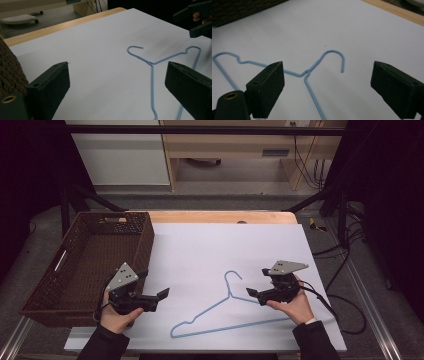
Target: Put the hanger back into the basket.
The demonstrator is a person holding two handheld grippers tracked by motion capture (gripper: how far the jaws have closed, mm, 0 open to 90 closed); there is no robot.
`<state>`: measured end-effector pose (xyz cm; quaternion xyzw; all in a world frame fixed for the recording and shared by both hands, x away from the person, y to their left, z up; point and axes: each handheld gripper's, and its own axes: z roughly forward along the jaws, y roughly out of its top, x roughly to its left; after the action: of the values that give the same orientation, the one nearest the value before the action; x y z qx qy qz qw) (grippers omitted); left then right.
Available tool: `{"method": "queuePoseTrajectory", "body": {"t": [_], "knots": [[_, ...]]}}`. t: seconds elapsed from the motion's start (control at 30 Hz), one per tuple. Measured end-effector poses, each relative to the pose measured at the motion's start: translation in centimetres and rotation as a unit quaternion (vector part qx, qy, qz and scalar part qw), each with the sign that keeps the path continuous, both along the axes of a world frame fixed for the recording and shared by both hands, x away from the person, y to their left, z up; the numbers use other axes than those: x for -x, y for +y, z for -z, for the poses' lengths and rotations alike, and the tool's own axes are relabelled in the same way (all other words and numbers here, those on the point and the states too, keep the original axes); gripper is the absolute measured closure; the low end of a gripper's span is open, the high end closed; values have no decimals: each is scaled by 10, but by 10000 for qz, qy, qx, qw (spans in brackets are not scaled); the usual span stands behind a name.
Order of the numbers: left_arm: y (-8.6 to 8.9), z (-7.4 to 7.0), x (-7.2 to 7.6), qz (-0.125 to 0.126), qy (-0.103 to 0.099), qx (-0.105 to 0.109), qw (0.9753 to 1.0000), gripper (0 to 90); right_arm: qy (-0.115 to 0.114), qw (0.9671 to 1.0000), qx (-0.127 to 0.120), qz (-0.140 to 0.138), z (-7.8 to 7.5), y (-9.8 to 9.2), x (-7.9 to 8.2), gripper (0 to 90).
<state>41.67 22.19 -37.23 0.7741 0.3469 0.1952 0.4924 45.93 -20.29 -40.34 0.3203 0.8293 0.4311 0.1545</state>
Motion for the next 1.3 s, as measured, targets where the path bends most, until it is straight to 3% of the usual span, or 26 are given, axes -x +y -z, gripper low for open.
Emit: {"method": "queuePoseTrajectory", "body": {"t": [0.57,0.6,0.8,0.97,1.3], "knots": [[-12,9,-3,137,116,-164,9997,57,358,9977,514,-258,22,21,-9,185],[-14,11,-3,157,147,-198,9996,57,390,9967,642,-295,25,22,-10,197],[-17,13,-4,199,183,-230,9994,57,477,9944,840,-422,35,28,-11,268],[-18,15,-4,213,223,-250,9992,57,690,9903,1102,-496,44,34,-12,318],[-20,18,-5,245,262,-290,9989,59,782,9849,1419,-619,55,38,-14,496]]}}
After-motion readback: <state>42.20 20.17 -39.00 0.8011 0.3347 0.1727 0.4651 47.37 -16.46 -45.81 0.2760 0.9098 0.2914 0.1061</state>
